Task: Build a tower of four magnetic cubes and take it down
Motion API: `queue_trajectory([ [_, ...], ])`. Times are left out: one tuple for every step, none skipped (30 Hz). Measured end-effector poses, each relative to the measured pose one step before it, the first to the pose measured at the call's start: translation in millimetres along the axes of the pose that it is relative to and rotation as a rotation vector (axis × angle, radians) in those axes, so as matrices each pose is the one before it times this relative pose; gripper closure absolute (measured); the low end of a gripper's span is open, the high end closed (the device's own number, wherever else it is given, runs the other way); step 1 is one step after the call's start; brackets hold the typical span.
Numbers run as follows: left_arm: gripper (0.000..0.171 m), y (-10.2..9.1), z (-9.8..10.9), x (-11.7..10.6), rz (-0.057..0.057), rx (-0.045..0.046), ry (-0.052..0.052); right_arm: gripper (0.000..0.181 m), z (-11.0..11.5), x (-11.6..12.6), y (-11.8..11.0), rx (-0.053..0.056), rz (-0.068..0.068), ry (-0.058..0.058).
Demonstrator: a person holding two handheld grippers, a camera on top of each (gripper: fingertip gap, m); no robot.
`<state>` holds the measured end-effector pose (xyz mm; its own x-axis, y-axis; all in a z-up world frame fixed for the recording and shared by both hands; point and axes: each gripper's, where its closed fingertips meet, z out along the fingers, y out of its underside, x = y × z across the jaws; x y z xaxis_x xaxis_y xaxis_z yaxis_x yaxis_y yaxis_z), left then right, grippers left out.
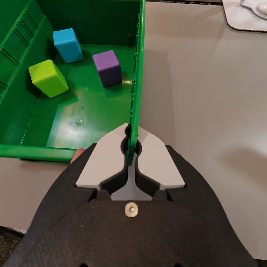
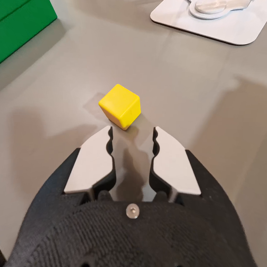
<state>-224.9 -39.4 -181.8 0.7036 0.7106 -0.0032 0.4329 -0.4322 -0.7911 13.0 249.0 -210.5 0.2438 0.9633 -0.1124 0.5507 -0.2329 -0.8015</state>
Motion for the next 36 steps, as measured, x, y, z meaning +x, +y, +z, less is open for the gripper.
queue_trajectory([
  [0.171, 0.31, -0.52, 1.04, 0.0068, 0.00448, -0.0008, 0.127, 0.24, -0.29, -1.40, 0.0040, -0.0039, 0.0004],
  [0.171, 0.05, -0.05, 0.60, 0.0048, 0.00471, -0.0015, 0.128, 0.12, -0.58, -0.99, 0.0029, -0.0020, -0.0013],
  [0.170, -0.07, 0.07, 0.50, 0.0015, 0.00336, 0.0019, 0.128, 0.19, -0.80, -0.27, 0.0009, -0.0004, -0.0028],
  [0.170, 0.04, 0.08, 0.71, -0.0024, 0.00190, 0.0079, 0.128, 0.15, -0.85, 0.10, -0.0003, 0.0004, -0.0031],
  [0.169, -0.19, -0.02, 1.43, -0.0047, 0.00246, 0.0166, 0.128, 0.18, -0.61, 0.23, -0.0009, 0.0000, -0.0023],
  [0.166, -0.31, 0.06, 2.36, -0.0067, 0.00265, 0.0248, 0.127, 0.12, -0.25, 0.43, -0.0013, -0.0009, -0.0002],
  [0.162, 0.12, -0.01, 3.07, -0.0100, 0.00012, 0.0302, 0.128, 0.18, 0.27, 0.33, -0.0009, -0.0011, 0.0021],
  [0.156, 0.01, -0.39, 3.11, -0.0130, -0.00201, 0.0293, 0.128, 0.15, 0.63, 0.29, -0.0006, -0.0002, 0.0038],
  [0.153, 0.43, -0.75, 1.32, -0.0174, -0.00677, 0.0173, 0.128, 0.23, 0.88, 0.52, -0.0016, 0.0011, 0.0040],
  [0.151, 0.29, -1.32, 0.02, -0.0242, -0.00967, 0.0089, 0.127, -0.05, 0.79, 0.48, -0.0017, 0.0021, 0.0037],
  [0.143, -1.68, -2.31, -0.27, -0.0258, 0.00090, 0.0092, 0.128, -0.33, 0.69, -0.03, 0.0010, 0.0026, 0.0029],
  [0.137, -3.57, -4.09, -0.02, -0.0135, 0.01028, 0.0134, 0.128, -0.88, 0.31, -0.52, 0.0033, 0.0027, 0.0019],
  [0.132, -5.06, -5.70, -0.94, -0.0026, 0.01599, 0.0080, 0.128, -1.10, 0.00, -0.96, 0.0048, 0.0029, 0.0006],
  [0.128, -6.49, -6.94, -2.71, 0.0032, 0.02284, -0.0010, 0.128, -1.11, -0.16, -1.04, 0.0057, 0.0035, -0.0006],
  [0.126, -8.79, -8.07, -3.45, 0.0055, 0.03609, -0.0020, 0.128, -0.90, -0.38, -1.06, 0.0058, 0.0039, -0.0009],
  [0.126, -11.50, -8.58, -3.37, 0.0019, 0.05555, 0.0027, 0.128, -0.56, -0.42, -0.66, 0.0040, 0.0032, -0.0014],
  [0.128, -12.58, -8.13, -3.75, -0.0065, 0.06732, 0.0023, 0.128, -0.13, -0.53, -0.23, 0.0013, 0.0011, -0.0020],
  [0.133, -12.64, -7.29, -4.40, -0.0164, 0.07564, -0.0054, 0.128, 0.27, -0.37, 0.34, -0.0014, -0.0017, -0.0013],
  [0.136, -11.22, -5.44, -4.75, -0.0144, 0.07932, -0.0130, 0.128, 0.58, -0.40, 0.71, -0.0036, -0.0044, -0.0010],
  [0.137, -7.65, -2.82, -5.55, -0.0013, 0.06364, -0.0233, 0.128, 0.52, -0.59, 0.71, -0.0042, -0.0057, -0.0007],
  [0.136, -2.18, -0.49, -7.01, 0.0125, 0.02668, -0.0378, 0.128, 0.29, -0.48, 0.38, -0.0027, -0.0055, 0.0002],
  [0.133, 1.38, 2.08, -5.55, 0.0262, -0.00517, -0.0329, 0.128, -0.25, -0.36, 0.15, 0.0002, -0.0047, 0.0012],
  [0.130, 2.28, 4.29, -2.31, 0.0359, -0.02494, -0.0164, 0.128, -0.68, 0.04, 0.10, 0.0025, -0.0035, 0.0022],
  [0.125, 0.58, 6.37, -1.18, 0.0399, -0.02918, -0.0120, 0.128, -0.78, 0.09, 0.47, 0.0015, -0.0035, 0.0013],
  [0.120, -2.75, 8.13, -1.27, 0.0362, -0.01642, -0.0147, 0.128, -0.40, 0.62, 0.35, 0.0002, -0.0012, 0.0022],
  [0.117, -4.98, 9.98, -0.52, 0.0358, -0.00453, -0.0111, 0.128, 0.18, 0.89, 0.01, 0.0016, 0.0031, 0.0011],
  [0.116, -4.11, 11.48, 1.49, 0.0321, -0.01260, 0.0005, 0.128, 0.61, 0.81, 0.07, 0.0009, 0.0069, -0.0008],
  [0.115, -2.87, 12.86, 2.76, 0.0212, -0.02812, 0.0087, 0.128, 0.67, 0.64, 0.51, -0.0025, 0.0089, -0.0023],
  [0.115, -2.86, 15.01, 3.53, 0.0114, -0.03112, 0.0173, 0.128, 0.55, 0.62, 0.61, -0.0028, 0.0080, -0.0024],
  [0.114, -1.17, 17.29, 2.41, 0.0059, -0.03677, 0.0191, 0.128, -0.02, 0.66, 1.16, -0.0023, 0.0050, -0.0001],
  [0.114, 1.68, 17.98, -0.07, -0.0113, -0.04644, 0.0095, 0.128, -0.70, 0.82, 1.92, -0.0050, 0.0014, 0.0026],
  [0.115, 3.57, 17.83, 2.08, -0.0283, -0.05228, 0.0288, 0.128, -1.36, 0.87, 1.83, -0.0050, 0.0000, 0.0048],
  [0.117, 5.30, 16.18, 4.14, -0.0349, -0.06156, 0.0485, 0.128, -1.71, 0.97, 0.62, 0.0013, -0.0002, 0.0061],
  [0.119, 7.11, 13.59, 4.24, -0.0353, -0.06959, 0.0540, 0.128, -1.84, 0.87, -0.08, 0.0052, -0.0003, 0.0059],
  [0.118, 6.69, 11.49, 3.47, -0.0127, -0.05870, 0.0506, 0.128, -1.67, 0.79, 0.53, 0.0021, -0.0018, 0.0044],
  [0.117, 5.63, 9.46, -3.11, 0.0041, -0.04003, 0.0069, 0.128, -1.42, 0.71, 1.27, -0.0016, -0.0025, 0.0043],
])
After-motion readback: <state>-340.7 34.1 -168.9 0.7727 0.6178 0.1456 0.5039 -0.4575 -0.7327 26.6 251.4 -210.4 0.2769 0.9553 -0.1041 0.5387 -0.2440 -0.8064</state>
